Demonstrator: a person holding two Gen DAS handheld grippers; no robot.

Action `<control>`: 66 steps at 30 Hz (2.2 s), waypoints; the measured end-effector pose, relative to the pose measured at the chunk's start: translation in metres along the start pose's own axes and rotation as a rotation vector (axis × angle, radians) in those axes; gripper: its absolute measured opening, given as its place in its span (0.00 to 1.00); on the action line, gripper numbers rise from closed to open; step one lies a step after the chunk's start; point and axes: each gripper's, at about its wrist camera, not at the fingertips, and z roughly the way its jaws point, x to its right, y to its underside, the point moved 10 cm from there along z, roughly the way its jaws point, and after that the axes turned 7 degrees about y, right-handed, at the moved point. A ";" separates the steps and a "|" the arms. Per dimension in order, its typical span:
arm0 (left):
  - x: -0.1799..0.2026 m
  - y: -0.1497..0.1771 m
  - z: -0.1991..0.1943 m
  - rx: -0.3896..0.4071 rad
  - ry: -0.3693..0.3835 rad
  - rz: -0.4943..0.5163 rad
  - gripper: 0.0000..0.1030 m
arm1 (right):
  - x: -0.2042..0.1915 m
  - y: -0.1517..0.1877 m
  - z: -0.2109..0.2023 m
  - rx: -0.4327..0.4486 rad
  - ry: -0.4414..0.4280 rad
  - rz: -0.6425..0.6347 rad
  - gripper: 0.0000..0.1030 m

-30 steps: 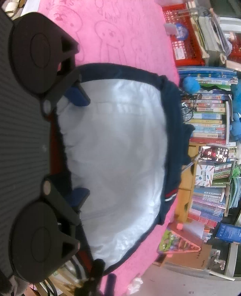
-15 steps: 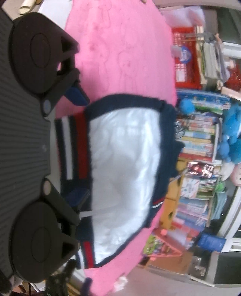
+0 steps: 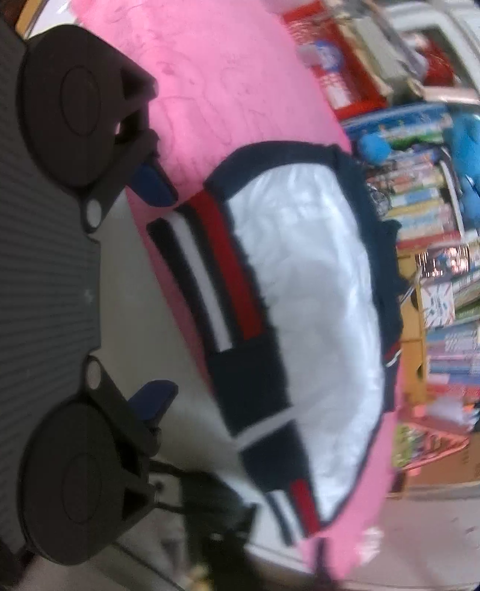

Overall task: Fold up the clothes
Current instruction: 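Grasp the striped hem band with the left gripper and lift it, then fold the hem toward the collar with the left gripper while the right gripper grasps the hem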

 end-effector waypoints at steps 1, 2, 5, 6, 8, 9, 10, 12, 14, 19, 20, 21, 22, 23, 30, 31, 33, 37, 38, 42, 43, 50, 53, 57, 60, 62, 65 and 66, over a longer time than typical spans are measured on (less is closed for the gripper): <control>-0.002 0.000 0.002 0.001 -0.020 0.015 0.98 | 0.001 -0.004 0.000 0.014 0.009 -0.001 1.00; -0.003 -0.001 0.004 0.001 -0.039 0.029 0.98 | 0.002 -0.007 0.000 0.027 0.018 -0.002 1.00; -0.017 -0.008 0.000 0.033 -0.106 0.012 0.97 | 0.009 -0.019 -0.006 0.055 0.025 0.004 1.00; -0.023 -0.012 -0.005 0.051 -0.128 -0.005 0.97 | 0.012 -0.023 -0.009 0.064 0.027 0.008 1.00; -0.034 -0.019 -0.018 0.101 -0.147 -0.052 0.97 | 0.021 -0.032 -0.019 0.088 0.031 0.031 1.00; -0.040 -0.022 -0.024 0.126 -0.160 -0.072 0.98 | 0.026 -0.037 -0.024 0.105 0.030 0.053 1.00; -0.046 -0.026 -0.030 0.150 -0.174 -0.093 0.99 | 0.032 -0.043 -0.029 0.122 0.028 0.084 1.00; -0.056 -0.035 -0.032 0.166 -0.176 -0.108 0.99 | 0.046 -0.055 -0.031 0.144 0.024 0.149 1.00; -0.064 -0.044 -0.030 0.177 -0.188 -0.118 0.99 | 0.055 -0.064 -0.022 0.142 0.012 0.191 1.00; -0.086 -0.088 -0.022 0.206 -0.165 -0.154 0.99 | 0.069 -0.082 0.024 0.070 0.001 0.228 1.00; -0.090 -0.098 -0.021 0.216 -0.162 -0.154 0.99 | 0.074 -0.089 0.029 0.069 -0.011 0.251 1.00; -0.095 -0.108 -0.020 0.227 -0.161 -0.152 0.99 | 0.081 -0.097 0.034 0.071 -0.024 0.276 1.00; -0.099 -0.119 -0.018 0.237 -0.165 -0.147 0.99 | 0.089 -0.106 0.040 0.079 -0.038 0.306 1.00; -0.104 -0.129 -0.014 0.242 -0.163 -0.148 0.99 | 0.097 -0.114 0.046 0.083 -0.052 0.334 1.00; -0.132 -0.160 0.034 0.202 -0.090 -0.234 0.99 | 0.126 -0.140 0.120 -0.010 -0.195 0.487 1.00; -0.134 -0.161 0.041 0.190 -0.088 -0.236 0.99 | 0.124 -0.140 0.131 -0.026 -0.198 0.478 1.00; -0.140 -0.163 0.055 0.167 -0.087 -0.236 0.99 | 0.117 -0.138 0.150 -0.058 -0.204 0.461 1.00; -0.152 -0.160 0.086 0.115 -0.064 -0.259 0.99 | 0.114 -0.138 0.162 -0.039 -0.339 0.535 1.00; -0.155 -0.159 0.093 0.101 -0.057 -0.268 0.99 | 0.114 -0.139 0.163 -0.030 -0.379 0.558 1.00; -0.161 -0.146 0.123 0.033 -0.035 -0.293 1.00 | 0.115 -0.141 0.167 0.006 -0.539 0.653 1.00; -0.161 -0.142 0.129 0.022 -0.034 -0.296 1.00 | 0.116 -0.141 0.167 0.015 -0.580 0.676 1.00; -0.155 -0.128 0.135 0.068 -0.027 -0.313 1.00 | 0.159 -0.145 0.142 0.166 -0.760 0.813 1.00; -0.154 -0.129 0.135 0.064 -0.033 -0.307 1.00 | 0.143 -0.134 0.126 0.142 -0.676 0.483 0.98; -0.156 -0.131 0.133 0.053 -0.026 -0.312 1.00 | 0.073 -0.106 0.112 0.047 -0.689 0.060 0.66; -0.156 -0.139 0.121 0.064 -0.026 -0.293 1.00 | 0.037 -0.099 0.110 0.051 -0.684 -0.073 0.63; -0.156 -0.147 0.106 0.088 -0.023 -0.273 1.00 | 0.031 -0.107 0.117 0.079 -0.649 -0.052 0.62; -0.152 -0.161 0.076 0.151 -0.003 -0.226 1.00 | 0.039 -0.126 0.146 0.061 -0.596 0.097 0.63; -0.150 -0.165 0.066 0.169 0.002 -0.206 1.00 | 0.042 -0.128 0.159 0.039 -0.571 0.123 0.63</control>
